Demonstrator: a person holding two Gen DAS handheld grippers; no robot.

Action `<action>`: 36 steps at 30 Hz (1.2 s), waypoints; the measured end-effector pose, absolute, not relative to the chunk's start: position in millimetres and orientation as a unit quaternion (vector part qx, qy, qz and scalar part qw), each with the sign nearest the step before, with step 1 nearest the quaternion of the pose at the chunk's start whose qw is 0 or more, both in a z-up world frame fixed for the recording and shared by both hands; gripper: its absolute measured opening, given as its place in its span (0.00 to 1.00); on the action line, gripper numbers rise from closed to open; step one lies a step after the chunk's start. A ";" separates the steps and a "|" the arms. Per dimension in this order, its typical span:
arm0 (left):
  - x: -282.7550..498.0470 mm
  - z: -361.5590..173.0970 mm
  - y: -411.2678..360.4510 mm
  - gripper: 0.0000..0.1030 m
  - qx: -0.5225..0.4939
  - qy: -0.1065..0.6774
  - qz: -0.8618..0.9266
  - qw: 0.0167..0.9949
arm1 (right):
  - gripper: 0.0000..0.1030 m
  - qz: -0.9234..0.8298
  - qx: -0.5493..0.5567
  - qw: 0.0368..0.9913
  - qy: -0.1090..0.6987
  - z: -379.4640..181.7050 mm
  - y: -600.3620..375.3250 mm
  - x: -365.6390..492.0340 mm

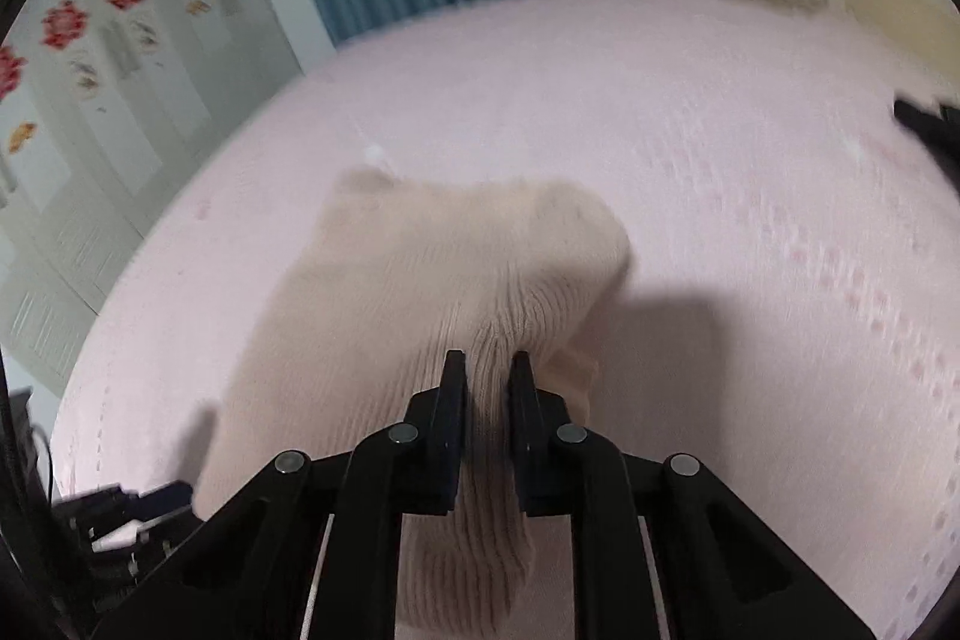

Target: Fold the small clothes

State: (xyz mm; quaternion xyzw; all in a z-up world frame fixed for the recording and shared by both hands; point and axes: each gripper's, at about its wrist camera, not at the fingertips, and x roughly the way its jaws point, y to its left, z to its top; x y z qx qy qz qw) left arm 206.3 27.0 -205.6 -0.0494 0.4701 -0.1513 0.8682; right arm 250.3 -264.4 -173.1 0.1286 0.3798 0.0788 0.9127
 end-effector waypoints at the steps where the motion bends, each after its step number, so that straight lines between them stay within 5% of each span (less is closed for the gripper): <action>1: 209.0 -202.1 26.7 0.29 -0.056 0.465 -0.151 0.870 | 0.12 0.077 0.141 0.911 0.381 -174.4 -270.5 250.0; 6: 229.1 -189.9 19.6 0.32 -0.074 0.456 -0.148 0.874 | 0.13 0.048 0.101 0.885 0.452 -208.6 -265.0 264.1; 13: 220.1 -168.3 21.3 0.36 -0.080 0.448 -0.144 0.879 | 0.28 0.046 0.075 0.905 0.417 -163.1 -269.0 254.0; 24: 174.3 -124.5 48.9 0.48 -0.075 0.429 -0.125 0.891 | 0.31 0.037 0.063 0.887 0.455 -164.5 -249.9 231.7; 36: 145.1 -75.5 60.5 0.54 -0.082 0.409 -0.106 0.903 | 0.43 0.018 0.062 0.905 0.420 -92.2 -259.4 183.2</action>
